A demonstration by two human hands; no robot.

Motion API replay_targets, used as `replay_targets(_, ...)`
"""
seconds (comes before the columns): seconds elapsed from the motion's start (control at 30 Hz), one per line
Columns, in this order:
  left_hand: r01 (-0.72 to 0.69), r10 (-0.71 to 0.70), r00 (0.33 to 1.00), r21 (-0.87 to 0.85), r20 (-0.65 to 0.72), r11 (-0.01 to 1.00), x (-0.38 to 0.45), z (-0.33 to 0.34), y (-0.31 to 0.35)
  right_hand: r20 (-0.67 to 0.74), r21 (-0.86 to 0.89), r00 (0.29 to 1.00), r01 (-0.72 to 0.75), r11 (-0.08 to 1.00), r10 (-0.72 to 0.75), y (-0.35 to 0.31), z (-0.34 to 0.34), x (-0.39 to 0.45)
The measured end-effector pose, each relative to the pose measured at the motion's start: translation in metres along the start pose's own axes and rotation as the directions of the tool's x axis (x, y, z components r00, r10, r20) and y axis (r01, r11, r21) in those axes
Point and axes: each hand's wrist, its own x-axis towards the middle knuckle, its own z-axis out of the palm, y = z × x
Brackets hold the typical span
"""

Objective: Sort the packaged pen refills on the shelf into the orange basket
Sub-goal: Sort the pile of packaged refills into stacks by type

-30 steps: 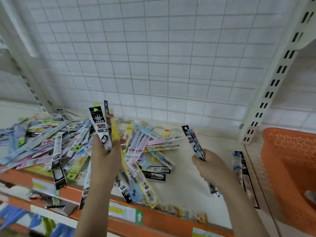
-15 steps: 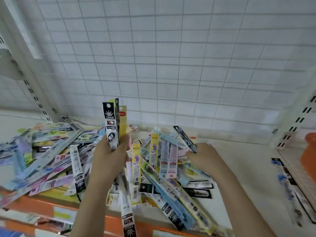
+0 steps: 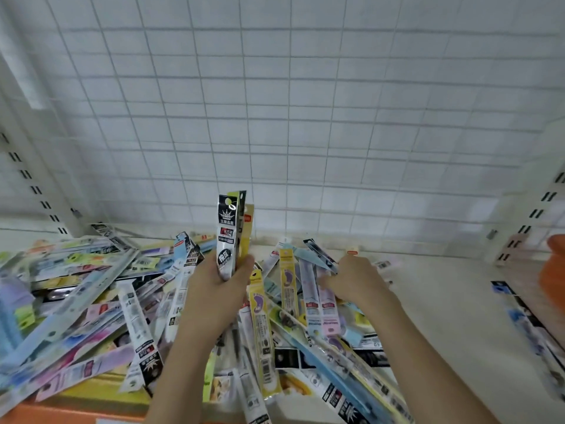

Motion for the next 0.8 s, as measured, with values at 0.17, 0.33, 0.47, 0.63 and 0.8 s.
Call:
replay_targets(0.17, -0.031, 0.031, 0.998, 0.018, 0.049, 0.999, 0.003, 0.006, -0.006, 0.105, -0.015, 0.993, -0.045, 0.999, 0.046, 0.005, -0.004, -0.004)
replay_targets(0.33, -0.051, 0.047, 0.998, 0.07, 0.047, 0.996, 0.007, 0.006, -0.008, 0.132, 0.049, 0.987, -0.095, 0.994, 0.088, 0.028, -0.02, -0.026)
replay_targets(0.47, -0.05, 0.043, 0.996, 0.095, 0.077, 0.994, 0.01, 0.013, -0.003, 0.117, 0.031, 0.988, -0.106, 0.994, 0.102, 0.049, -0.03, -0.046)
replay_targets(0.63, -0.117, 0.089, 0.981, 0.156, 0.173, 0.981, 0.013, 0.034, 0.008, 0.02, 0.041, 0.998, -0.066, 0.997, 0.065, 0.064, -0.04, -0.062)
replay_targets(0.8, -0.109, 0.052, 0.965, 0.211, 0.259, 0.971, 0.018, 0.056, 0.015, -0.074, 0.128, 0.991, -0.103, 0.986, 0.113, 0.078, -0.05, -0.072)
